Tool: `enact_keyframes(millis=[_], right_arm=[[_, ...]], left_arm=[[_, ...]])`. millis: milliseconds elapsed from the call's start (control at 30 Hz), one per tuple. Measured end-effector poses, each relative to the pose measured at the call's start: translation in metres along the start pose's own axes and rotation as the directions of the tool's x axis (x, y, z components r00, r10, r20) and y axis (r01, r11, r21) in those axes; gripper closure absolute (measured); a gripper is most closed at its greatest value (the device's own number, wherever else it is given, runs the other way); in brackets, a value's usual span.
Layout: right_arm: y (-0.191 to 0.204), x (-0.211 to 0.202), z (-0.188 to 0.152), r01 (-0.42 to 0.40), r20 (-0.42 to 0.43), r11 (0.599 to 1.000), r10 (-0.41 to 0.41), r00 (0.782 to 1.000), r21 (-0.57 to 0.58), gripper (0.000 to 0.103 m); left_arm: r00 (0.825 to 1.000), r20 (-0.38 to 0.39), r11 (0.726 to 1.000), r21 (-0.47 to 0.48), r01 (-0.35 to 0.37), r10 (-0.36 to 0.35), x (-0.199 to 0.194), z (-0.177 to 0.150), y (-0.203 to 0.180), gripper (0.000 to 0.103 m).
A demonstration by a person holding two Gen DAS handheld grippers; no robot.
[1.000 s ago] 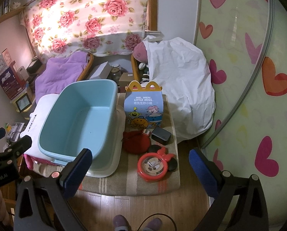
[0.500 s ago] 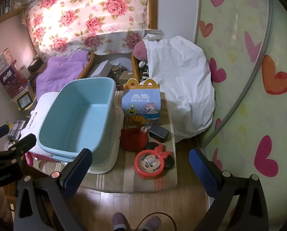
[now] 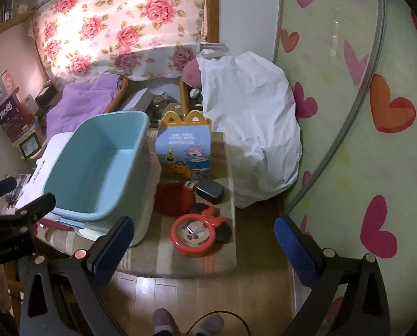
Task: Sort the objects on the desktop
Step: 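Move the left gripper down to the red Mickey Mouse clock and close it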
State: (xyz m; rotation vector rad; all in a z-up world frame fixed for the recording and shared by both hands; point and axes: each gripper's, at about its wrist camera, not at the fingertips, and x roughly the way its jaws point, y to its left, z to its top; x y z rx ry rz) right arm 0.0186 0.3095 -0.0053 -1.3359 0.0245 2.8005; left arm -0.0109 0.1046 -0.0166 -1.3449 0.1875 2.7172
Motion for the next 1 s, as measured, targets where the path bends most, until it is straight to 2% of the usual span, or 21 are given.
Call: enact_keyframes(millis=[300, 533, 833, 1000], right_arm=[[-0.036, 0.019, -0.019, 0.002, -0.017, 1.000, -0.002, 1.000, -0.001, 0.000], [-0.058, 0.036, -0.029, -0.010, 0.011, 0.999, 0.010, 1.000, -0.036, 0.000], [-0.084, 0.058, -0.040, -0.064, 0.037, 0.998, 0.064, 0.997, -0.005, 0.000], [-0.094, 0.072, -0.045, -0.072, 0.020, 0.997, 0.072, 0.997, -0.010, 0.000]], left_arm=[[0.999, 0.009, 0.998, 0.041, 0.053, -0.053, 0.037, -0.012, -0.040, 0.000], [0.994, 0.016, 0.991, 0.083, 0.105, -0.107, 0.070, -0.024, -0.072, 0.000], [0.984, 0.020, 0.971, 0.164, 0.172, -0.178, 0.111, -0.051, -0.108, 0.000], [0.978, 0.001, 0.960, 0.194, 0.203, -0.207, 0.134, -0.062, -0.124, 0.000]])
